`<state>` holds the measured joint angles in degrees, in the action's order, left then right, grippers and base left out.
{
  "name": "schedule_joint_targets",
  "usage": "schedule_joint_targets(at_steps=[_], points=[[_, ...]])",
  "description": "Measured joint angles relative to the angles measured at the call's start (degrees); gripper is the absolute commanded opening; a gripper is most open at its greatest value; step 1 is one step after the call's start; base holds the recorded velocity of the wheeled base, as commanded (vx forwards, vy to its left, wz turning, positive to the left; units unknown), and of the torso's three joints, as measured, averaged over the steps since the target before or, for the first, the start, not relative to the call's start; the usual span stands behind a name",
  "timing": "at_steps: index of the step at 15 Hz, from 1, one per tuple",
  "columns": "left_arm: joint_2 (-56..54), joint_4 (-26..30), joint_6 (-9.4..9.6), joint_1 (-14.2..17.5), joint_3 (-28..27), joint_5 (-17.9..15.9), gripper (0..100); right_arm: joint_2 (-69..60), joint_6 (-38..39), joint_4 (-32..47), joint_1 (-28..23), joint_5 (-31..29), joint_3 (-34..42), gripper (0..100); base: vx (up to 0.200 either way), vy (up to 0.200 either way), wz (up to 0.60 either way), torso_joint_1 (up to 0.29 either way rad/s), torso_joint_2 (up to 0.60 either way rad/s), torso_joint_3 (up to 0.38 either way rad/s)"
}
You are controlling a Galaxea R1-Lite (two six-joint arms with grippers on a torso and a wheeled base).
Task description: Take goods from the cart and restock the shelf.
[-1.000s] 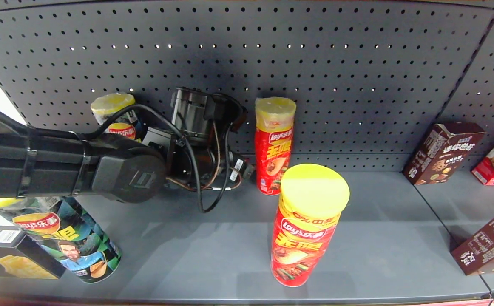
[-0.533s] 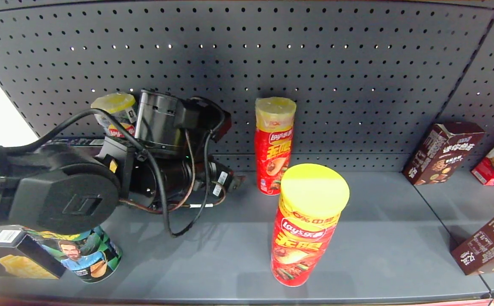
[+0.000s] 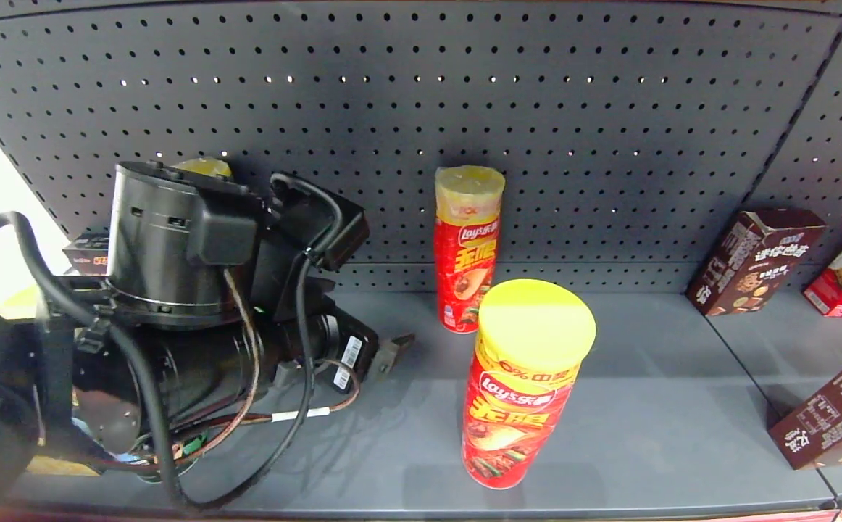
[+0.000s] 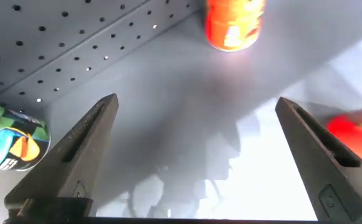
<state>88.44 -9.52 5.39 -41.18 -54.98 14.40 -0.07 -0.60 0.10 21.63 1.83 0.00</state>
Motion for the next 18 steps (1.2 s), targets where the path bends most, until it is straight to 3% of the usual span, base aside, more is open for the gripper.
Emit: schedule_joint_targets(at_steps=[5, 8, 9, 18], points=[[-6.0, -0.6, -0.30, -3.8, 3.2, -0.2, 100, 0.0, 0.0, 0.0, 0.0, 0.0, 0.0, 100, 0.000, 0.000, 0.00, 0.000, 0.00, 0.000], [-10.1, -3.9, -4.17, -8.5, 6.3, -0.7, 100, 0.0, 0.0, 0.0, 0.0, 0.0, 0.0, 100, 0.000, 0.000, 0.00, 0.000, 0.00, 0.000], [-11.7, -4.7, -4.57, -9.6, 8.1, -0.9, 100, 0.0, 0.0, 0.0, 0.0, 0.0, 0.0, 100, 0.000, 0.000, 0.00, 0.000, 0.00, 0.000], [-33.1, -5.7, -5.07, -21.1, 26.6, -0.9, 100, 0.0, 0.0, 0.0, 0.0, 0.0, 0.0, 100, 0.000, 0.000, 0.00, 0.000, 0.00, 0.000]])
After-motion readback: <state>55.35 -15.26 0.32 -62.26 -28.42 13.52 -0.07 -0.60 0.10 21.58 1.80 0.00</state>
